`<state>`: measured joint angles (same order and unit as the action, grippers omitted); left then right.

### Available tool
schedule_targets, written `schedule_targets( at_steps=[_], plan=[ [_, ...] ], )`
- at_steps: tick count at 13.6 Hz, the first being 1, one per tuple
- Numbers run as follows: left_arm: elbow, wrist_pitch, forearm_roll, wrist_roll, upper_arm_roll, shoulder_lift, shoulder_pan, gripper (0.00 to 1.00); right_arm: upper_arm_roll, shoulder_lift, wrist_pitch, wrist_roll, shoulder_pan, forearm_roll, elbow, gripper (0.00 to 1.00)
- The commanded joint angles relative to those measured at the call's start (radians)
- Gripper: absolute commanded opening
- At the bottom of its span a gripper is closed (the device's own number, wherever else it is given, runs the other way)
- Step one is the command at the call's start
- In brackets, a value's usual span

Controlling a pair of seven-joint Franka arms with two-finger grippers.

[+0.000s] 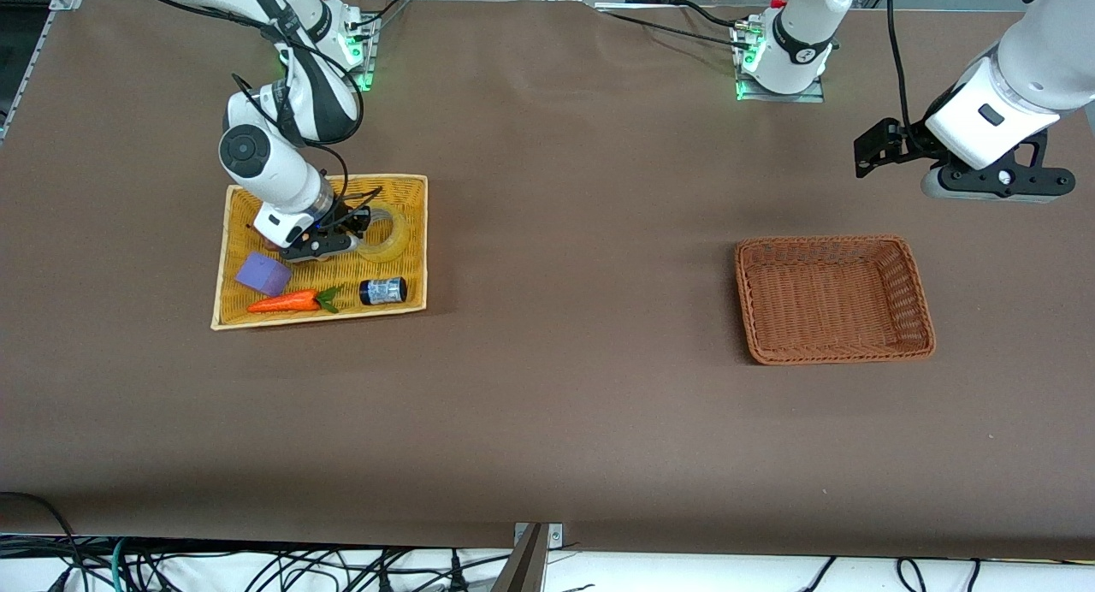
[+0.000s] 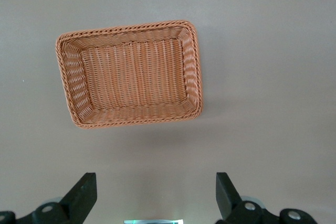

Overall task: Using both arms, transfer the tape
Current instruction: 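Lift the tape and set it on the table while the left gripper approaches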

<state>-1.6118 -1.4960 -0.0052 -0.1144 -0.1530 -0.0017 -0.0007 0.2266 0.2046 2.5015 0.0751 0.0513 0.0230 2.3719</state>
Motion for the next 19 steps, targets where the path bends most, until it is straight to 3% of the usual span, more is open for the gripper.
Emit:
schedule_targets(
  at_steps=[1,3,7,15,19],
  plan=[
    [0.038,0.017,0.024,0.009,-0.003,0.019,-0.001,1.0,0.029,-0.028,-0.249,0.006,-0.005,-0.005,-0.199,0.0],
    [0.038,0.017,0.024,0.009,-0.004,0.019,-0.001,1.0,0.048,-0.021,-0.366,0.009,0.015,-0.005,-0.323,0.0],
    [0.038,0.019,0.019,0.022,0.0,0.02,0.001,1.0,0.05,0.077,-0.437,0.211,0.162,-0.006,-0.486,0.0],
    [0.036,0.03,0.01,0.019,0.0,0.026,0.002,1.0,0.046,0.335,-0.409,0.69,0.479,-0.009,-0.729,0.0],
    [0.036,0.086,0.001,0.019,-0.002,0.028,-0.001,1.0,0.046,0.441,-0.282,0.889,0.567,-0.11,-0.744,0.0]
  ],
)
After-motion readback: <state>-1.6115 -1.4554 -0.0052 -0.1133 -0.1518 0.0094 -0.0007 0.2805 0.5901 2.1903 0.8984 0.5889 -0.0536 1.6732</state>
